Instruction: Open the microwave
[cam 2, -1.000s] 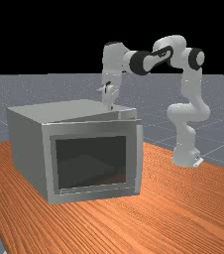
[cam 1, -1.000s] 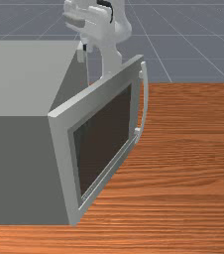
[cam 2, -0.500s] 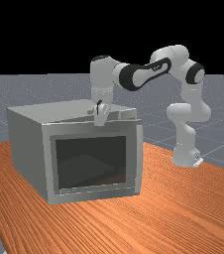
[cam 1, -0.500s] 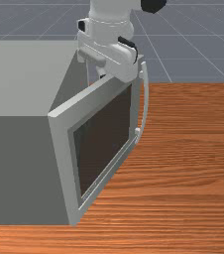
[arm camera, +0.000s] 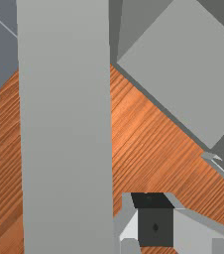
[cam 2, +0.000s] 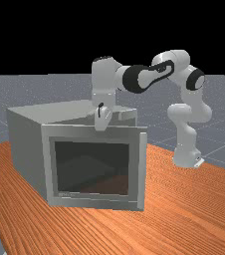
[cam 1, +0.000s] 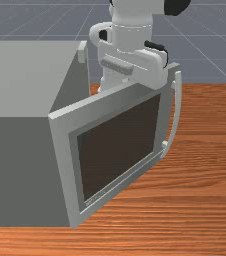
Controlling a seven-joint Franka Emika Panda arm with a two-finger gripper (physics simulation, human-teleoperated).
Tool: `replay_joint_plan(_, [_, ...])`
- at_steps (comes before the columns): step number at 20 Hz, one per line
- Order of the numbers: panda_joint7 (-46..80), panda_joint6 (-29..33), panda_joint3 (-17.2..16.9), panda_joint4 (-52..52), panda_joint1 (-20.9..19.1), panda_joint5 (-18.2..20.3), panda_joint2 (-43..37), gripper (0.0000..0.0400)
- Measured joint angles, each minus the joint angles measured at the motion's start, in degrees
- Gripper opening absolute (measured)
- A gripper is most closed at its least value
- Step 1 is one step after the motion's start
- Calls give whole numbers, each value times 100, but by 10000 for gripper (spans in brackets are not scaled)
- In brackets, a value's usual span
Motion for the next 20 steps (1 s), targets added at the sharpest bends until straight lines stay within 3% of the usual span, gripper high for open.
replay_joint_plan(2, [67, 32, 67, 158, -50, 83, 107, 0])
replay_joint_plan(3, [242, -256, 171, 867, -262, 187, 357, 0])
replay_joint_plan(6, [294, -171, 274, 1028, -329, 302, 624, 0])
replay_joint_plan(7, [456, 1384, 26, -497, 251, 294, -130, 0])
replay_joint_plan(19, [109, 1243, 490, 788, -306, 748, 666, 0])
replay_joint_plan(20, [150, 935, 499, 1016, -388, 713, 765, 0])
